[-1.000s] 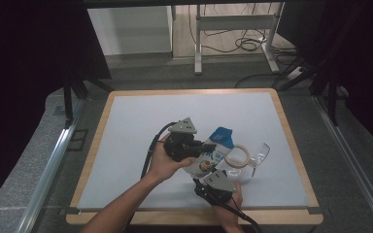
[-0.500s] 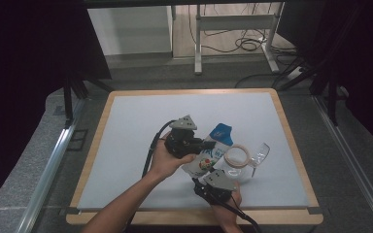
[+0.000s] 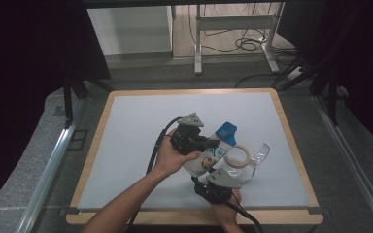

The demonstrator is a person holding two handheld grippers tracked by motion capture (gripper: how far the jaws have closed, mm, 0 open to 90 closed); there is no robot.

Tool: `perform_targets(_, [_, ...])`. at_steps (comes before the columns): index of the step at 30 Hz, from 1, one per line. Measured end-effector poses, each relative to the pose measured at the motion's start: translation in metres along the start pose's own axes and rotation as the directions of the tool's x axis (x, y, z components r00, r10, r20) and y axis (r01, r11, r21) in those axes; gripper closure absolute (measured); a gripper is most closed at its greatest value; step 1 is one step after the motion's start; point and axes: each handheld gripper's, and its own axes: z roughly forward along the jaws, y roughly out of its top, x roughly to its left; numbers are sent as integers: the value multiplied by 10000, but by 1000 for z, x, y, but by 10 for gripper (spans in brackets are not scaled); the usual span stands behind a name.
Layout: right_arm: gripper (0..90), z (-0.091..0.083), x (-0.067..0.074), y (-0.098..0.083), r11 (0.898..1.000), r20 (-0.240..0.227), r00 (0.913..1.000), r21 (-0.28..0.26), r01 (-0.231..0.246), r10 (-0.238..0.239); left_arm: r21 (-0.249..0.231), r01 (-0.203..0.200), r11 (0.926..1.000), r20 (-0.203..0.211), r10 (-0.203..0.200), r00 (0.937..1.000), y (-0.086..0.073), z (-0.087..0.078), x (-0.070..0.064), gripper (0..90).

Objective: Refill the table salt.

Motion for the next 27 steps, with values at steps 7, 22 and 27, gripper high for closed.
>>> perform_targets(7, [448,1,-1,-1,9994,5,9994,16,-341,341,295,-199,9994,30,199,9998,4,6,-1,900])
perform_targets(22, [449,4,4,2,9980,256,9977,-106,-628,630,807,-295,9963,258,275,9993,11,17,-1,900])
perform_targets(27, [449,5,-1,2,9984,431,9975,-175,-545,552,723,-446,9964,68,443,9990,12,14,-3,900])
